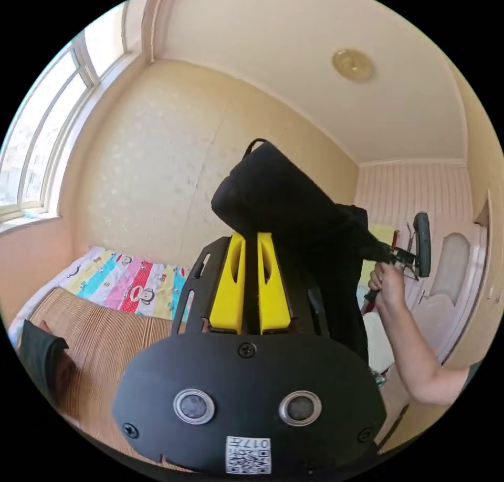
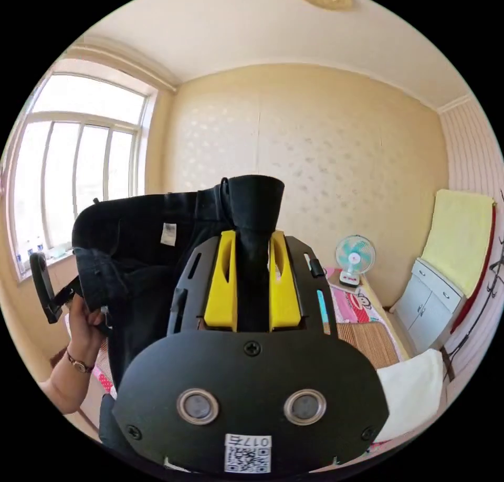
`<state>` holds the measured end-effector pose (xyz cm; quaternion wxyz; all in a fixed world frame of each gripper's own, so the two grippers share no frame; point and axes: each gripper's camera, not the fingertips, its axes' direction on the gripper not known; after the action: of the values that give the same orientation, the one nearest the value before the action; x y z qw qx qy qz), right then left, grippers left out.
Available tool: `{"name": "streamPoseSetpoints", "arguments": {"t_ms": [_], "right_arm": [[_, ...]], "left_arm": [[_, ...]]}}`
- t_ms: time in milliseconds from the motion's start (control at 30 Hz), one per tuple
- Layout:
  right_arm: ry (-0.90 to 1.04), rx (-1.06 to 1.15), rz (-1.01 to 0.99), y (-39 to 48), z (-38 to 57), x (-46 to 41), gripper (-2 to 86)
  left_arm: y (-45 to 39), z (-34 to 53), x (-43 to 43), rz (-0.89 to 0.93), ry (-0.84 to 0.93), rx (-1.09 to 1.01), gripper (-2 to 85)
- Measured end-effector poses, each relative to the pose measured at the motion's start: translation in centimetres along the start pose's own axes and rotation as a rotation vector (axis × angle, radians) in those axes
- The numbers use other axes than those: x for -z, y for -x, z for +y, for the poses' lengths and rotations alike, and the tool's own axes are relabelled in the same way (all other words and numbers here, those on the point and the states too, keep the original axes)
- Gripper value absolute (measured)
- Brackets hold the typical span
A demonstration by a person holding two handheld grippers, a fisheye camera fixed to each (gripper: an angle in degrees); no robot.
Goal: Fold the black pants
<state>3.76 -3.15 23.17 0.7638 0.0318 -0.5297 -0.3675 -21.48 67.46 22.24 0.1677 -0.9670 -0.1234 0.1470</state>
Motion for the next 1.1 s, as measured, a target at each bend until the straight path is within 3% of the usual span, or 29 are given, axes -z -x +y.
{"name": "streamPoseSetpoints", "arguments": {"t_ms": [67, 200, 333, 467, 567, 733, 800, 867, 967, 1033, 1100], "right_arm": [[0.196, -0.110, -0.025, -4.5, -3.2, -5.9, 9.3], [0.320, -0.015, -0.220, -7.1, 2.8, -12.3, 8.3], [0.546, 0.076, -0.304, -7.8, 18.0, -18.7, 6.9], [0.738, -0.126, -0.506, -10.4, 35.2, -21.0, 7.0], [0.746, -0.301, -0.588, -12.1, 42.2, -17.3, 7.5], [0.728, -0.408, -0.653, -13.6, 45.2, -10.1, 7.6], [0.756, -0.401, -0.687, -14.1, 44.8, -8.4, 7.4], [0.776, -0.398, -0.685, -14.7, 44.3, -8.0, 7.3], [0.788, -0.421, -0.715, -15.7, 42.6, -7.7, 7.0], [0.764, -0.404, -0.738, -16.1, 41.0, -6.9, 6.7], [0.729, -0.408, -0.736, -16.7, 39.3, -5.1, 5.9]], "left_arm": [[7.3, -3.7, -8.7, -0.070, 0.193, 0.136, 5.2], [13.7, 0.9, -11.7, 0.007, 0.264, 0.138, 6.1], [17.6, 17.9, -14.5, 0.011, 0.625, 0.067, 8.6], [18.8, 36.8, -12.6, 0.142, 0.926, 0.215, 10.8], [17.3, 44.3, -8.9, 0.179, 1.011, 0.309, 13.5], [12.7, 46.3, -2.0, 0.224, 0.913, 0.355, 15.7], [10.2, 46.2, -1.3, 0.188, 0.914, 0.238, 15.1], [7.9, 46.9, -3.3, 0.074, 1.049, 0.049, 13.4], [6.5, 46.7, -5.1, -0.097, 1.110, -0.218, 6.6], [7.7, 44.9, -5.6, -0.028, 1.159, -0.191, 3.1], [10.8, 41.7, -4.8, 0.143, 1.146, -0.015, 0.7]]}}
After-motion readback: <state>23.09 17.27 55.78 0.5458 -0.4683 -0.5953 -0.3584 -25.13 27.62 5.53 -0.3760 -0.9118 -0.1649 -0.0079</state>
